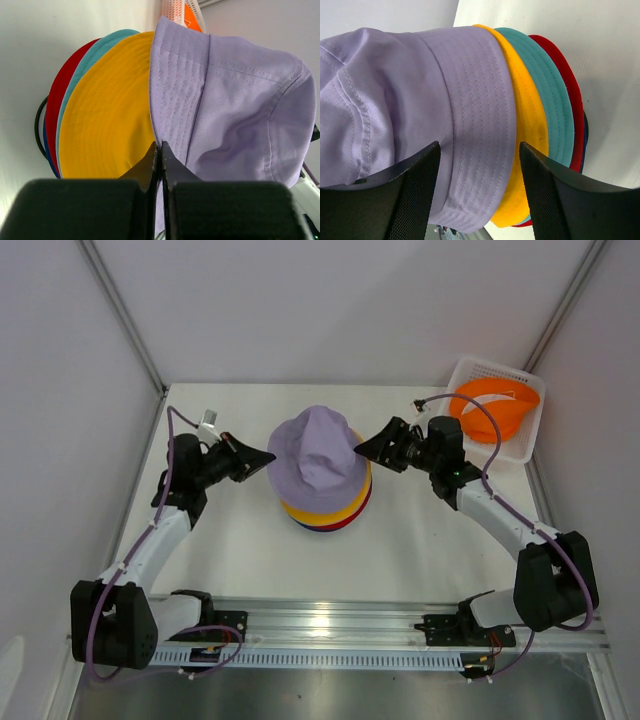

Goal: Stack the hats

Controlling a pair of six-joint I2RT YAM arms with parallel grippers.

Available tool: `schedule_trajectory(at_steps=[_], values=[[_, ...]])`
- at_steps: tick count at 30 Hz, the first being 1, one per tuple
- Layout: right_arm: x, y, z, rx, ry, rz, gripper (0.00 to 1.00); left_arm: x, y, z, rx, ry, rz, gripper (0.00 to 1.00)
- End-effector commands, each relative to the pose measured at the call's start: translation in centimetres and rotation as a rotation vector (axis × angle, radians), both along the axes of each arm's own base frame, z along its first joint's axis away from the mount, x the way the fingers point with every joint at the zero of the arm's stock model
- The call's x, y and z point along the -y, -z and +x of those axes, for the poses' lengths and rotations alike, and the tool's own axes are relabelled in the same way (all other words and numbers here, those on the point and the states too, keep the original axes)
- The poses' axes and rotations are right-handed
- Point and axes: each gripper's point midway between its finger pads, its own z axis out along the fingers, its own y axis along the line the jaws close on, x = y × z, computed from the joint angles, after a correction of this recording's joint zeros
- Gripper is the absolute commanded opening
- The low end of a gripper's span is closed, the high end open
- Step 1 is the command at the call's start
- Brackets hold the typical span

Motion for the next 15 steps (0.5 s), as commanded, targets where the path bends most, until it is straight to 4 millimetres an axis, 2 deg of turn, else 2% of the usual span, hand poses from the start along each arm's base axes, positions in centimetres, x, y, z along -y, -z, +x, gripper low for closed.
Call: schedule_trajectory(at_steps=[1,9,10,11,12,13,15], values=[[-0.3,-0.5,0.1,0.013,-0.002,0.041,0.67,0.1,-0.3,0.0,0.028,0.02,-0.009,0.01],[-0.9,0.4,-0.4,-0.008,-0.023,0.063,0.67,0.0,2.6,0.6,-0.037,0.007,0.0,0.01],[-0.9,0.3,-0.3,-0.011,-0.019,0.071,0.68,0.0,3.1,0.6,-0.045,0.004,0.002,0.01],[-0.9,0.8,-0.4,-0.022,-0.017,0.075,0.75,0.0,3.7,0.4,-0.057,0.002,-0.005,0.01],[-0.9,0.8,-0.5,-0.024,-0.017,0.082,0.78,0.1,3.5,0.6,-0.031,0.003,-0.011,0.01],[-1.0,0.6,-0.4,-0.027,-0.015,0.103,0.79,0.0,4.3,0.3,-0.043,-0.001,-0.011,0.01],[-1.1,0.5,-0.5,-0.018,-0.017,0.136,0.8,0.0,4.4,0.4,-0.039,-0.005,-0.014,0.01]])
